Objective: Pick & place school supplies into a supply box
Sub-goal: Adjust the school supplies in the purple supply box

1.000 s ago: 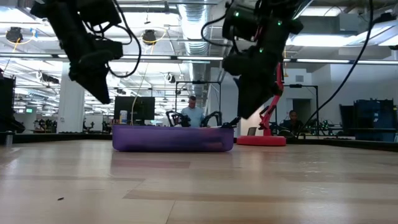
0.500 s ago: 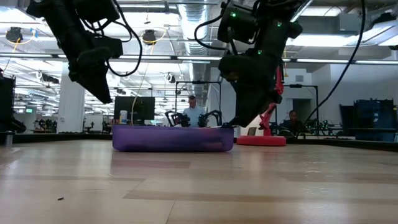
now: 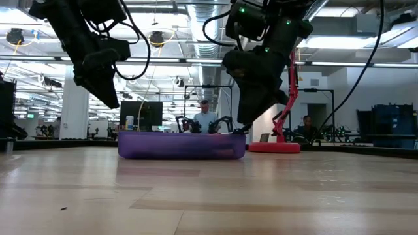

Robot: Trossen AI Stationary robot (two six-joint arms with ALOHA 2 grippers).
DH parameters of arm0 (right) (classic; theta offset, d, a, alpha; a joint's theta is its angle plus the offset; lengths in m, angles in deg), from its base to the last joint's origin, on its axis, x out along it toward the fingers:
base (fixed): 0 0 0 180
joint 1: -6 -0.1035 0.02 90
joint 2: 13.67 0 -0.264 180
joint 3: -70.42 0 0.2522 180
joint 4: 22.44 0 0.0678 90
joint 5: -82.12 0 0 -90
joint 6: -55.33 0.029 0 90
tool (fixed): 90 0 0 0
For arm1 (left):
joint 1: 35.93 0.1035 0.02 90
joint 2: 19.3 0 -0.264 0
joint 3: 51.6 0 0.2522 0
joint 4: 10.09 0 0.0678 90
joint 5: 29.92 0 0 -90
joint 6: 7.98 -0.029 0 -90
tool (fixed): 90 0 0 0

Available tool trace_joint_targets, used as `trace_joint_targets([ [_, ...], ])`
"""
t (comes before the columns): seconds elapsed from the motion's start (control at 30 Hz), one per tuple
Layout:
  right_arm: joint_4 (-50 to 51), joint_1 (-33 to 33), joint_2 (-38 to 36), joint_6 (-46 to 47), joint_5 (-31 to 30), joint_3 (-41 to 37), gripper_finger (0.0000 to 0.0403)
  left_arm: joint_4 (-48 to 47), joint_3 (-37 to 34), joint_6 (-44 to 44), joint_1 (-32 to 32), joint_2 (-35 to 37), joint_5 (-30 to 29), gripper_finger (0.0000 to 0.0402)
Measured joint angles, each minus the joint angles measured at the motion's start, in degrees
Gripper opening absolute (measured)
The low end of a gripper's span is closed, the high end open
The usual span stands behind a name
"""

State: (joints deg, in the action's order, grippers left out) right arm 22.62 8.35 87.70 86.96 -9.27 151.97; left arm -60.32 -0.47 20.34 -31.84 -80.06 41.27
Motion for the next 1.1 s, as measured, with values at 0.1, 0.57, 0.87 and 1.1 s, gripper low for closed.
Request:
trace_joint_targets([
  [0.1, 1.56, 0.00, 0.00, 0.29, -0.49, 0.00, 0.0091, -0.02, 0.00, 0.00, 0.00, 0.00, 0.30, 0.0100],
  [0.57, 0.28, 0.80, 1.08, -1.54, -0.12, 0.02, 0.0091, -0.04, 0.00, -0.02, 0.00, 0.00, 0.02, 0.0100],
  [0.87, -0.55, 1.30, 1.05, -1.64, 1.26, 0.09, 0.0091, 0.02, 0.00, -0.02, 0.00, 0.00, -0.75, 0.0099],
  [1.1, -0.49, 1.53, 1.05, -1.25, 1.56, 0.07, 0.0093, 0.09, 0.00, -0.02, 0.00, 0.00, -1.40, 0.0100],
])
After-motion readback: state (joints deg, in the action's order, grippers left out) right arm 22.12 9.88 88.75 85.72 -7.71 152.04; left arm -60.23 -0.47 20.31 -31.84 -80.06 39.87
